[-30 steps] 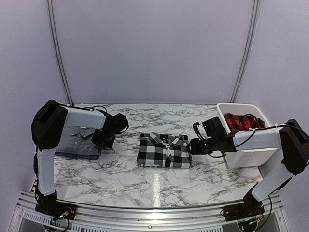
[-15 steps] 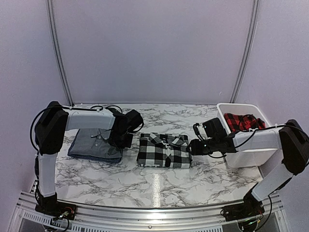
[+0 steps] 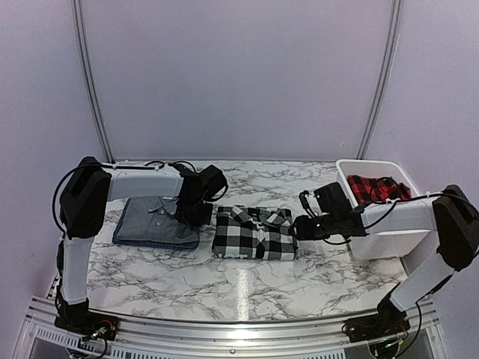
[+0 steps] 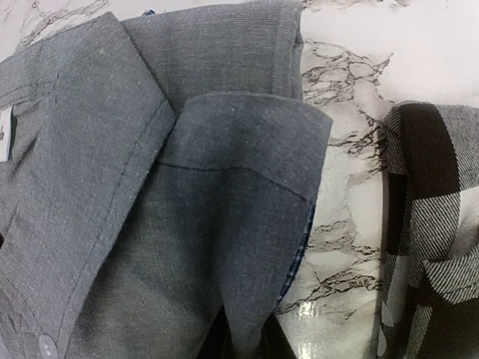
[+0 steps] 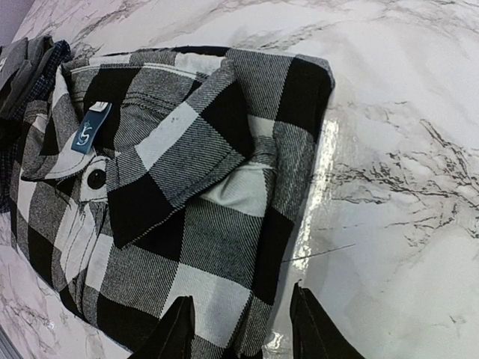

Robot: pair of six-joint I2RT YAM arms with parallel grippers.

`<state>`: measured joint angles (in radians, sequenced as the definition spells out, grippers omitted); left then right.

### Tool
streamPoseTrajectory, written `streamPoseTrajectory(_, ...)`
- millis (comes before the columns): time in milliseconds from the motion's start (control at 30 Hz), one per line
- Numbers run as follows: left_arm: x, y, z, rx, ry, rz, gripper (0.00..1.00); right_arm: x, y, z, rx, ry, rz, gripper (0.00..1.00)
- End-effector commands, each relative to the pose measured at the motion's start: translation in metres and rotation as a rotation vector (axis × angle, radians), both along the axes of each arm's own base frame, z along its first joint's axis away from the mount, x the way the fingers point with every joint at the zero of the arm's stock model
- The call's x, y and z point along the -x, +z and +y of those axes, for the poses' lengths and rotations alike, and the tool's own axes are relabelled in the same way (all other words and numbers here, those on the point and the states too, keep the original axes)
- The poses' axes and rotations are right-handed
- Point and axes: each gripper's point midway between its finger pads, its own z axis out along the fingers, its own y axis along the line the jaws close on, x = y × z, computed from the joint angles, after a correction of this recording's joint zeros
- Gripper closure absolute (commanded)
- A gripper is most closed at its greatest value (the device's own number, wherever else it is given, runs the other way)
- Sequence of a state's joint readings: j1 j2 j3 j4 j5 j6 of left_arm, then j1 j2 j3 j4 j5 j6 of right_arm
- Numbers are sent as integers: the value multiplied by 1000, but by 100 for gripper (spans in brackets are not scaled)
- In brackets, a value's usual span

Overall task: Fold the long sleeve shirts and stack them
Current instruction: Move the square-folded shirt to the center of the board.

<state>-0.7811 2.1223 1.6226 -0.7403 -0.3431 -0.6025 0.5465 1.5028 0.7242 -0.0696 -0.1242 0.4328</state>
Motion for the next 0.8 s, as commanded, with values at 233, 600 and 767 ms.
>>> streamPoseTrajectory(233, 0, 67, -22, 151, -80, -77, 42, -9, 22, 2, -10, 2, -35, 50)
streamPoseTrajectory(600, 29, 79, -64, 388, -216, 3, 36, -13, 12, 6, -6, -7, 3, 42)
streamPoseTrajectory(767, 39, 56, -77, 455, -244, 69, 36, -17, 11, 6, 2, -17, 6, 41)
